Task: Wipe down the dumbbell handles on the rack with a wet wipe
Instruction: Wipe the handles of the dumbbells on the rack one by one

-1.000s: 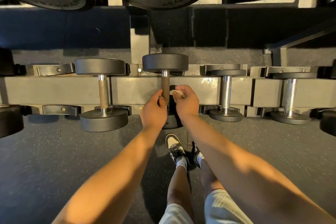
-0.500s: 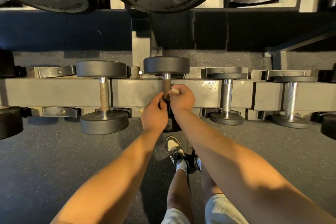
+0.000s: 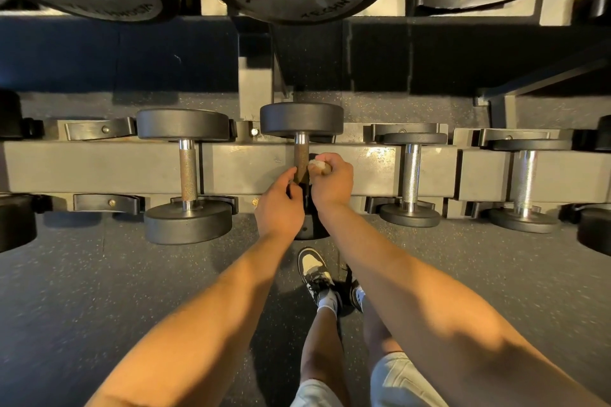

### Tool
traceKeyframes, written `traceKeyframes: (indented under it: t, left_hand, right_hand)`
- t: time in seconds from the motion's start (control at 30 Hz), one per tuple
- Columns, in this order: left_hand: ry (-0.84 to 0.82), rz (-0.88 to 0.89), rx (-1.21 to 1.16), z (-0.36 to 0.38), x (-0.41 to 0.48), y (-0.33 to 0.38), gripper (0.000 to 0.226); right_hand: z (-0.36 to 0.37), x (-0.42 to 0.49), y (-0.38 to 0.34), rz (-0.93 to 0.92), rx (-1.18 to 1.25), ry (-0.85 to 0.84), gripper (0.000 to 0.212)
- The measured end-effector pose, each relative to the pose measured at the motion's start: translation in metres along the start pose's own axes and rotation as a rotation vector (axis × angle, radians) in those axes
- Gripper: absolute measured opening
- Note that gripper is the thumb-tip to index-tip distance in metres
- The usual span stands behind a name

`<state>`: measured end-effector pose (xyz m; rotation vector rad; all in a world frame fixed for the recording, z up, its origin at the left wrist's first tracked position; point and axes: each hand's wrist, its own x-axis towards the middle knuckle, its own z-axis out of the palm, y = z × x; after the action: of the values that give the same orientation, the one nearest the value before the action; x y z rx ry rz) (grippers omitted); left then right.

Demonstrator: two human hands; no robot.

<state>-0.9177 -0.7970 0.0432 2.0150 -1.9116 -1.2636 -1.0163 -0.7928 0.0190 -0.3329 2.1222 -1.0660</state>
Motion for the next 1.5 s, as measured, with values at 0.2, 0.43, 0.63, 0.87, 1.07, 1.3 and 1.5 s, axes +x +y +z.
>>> traceKeyframes:
  t: [0.2, 0.43, 0.63, 0.87, 1.07, 1.3, 1.5]
  left_hand:
    - [-0.001, 0.007, 0.005, -0.001, -0.001, 0.002, 0.04]
    - [0.008, 0.015, 0.049, 0.0, 0.0, 0.002, 0.04]
    - [-0.002, 0.03, 0.015, 0.003, 0.003, -0.003, 0.039]
    - [-0.042, 0.001, -0.128, -0.003, 0.001, -0.014, 0.04]
    - [-0.099, -0.025, -0.143, -0.006, -0.013, -0.022, 0.041]
    - [-0.119, -0.028, -0.146, -0.006, -0.01, -0.018, 0.04]
    - [-0.108, -0.048, -0.216, -0.005, -0.011, -0.024, 0.039]
  right_hand:
    - [-0.003, 0.003, -0.003, 0.063, 0.003, -0.069, 0.011]
    - [-0.005, -0.018, 0.016, -0.015, -0.023, -0.117, 0.034]
    - [-0.006, -0.013, -0.01, -0.087, 0.038, -0.058, 0.018]
    - [-0.017, -0.015, 0.006, -0.058, -0.222, -0.219, 0.015]
    - [-0.022, -0.015, -0.001, -0.103, -0.179, -0.133, 0.008]
    - [-0.017, -0.024, 0.006, -0.039, -0.333, -0.292, 0.018]
    - [-0.022, -0.02, 0.002, -0.052, -0.196, -0.199, 0.01]
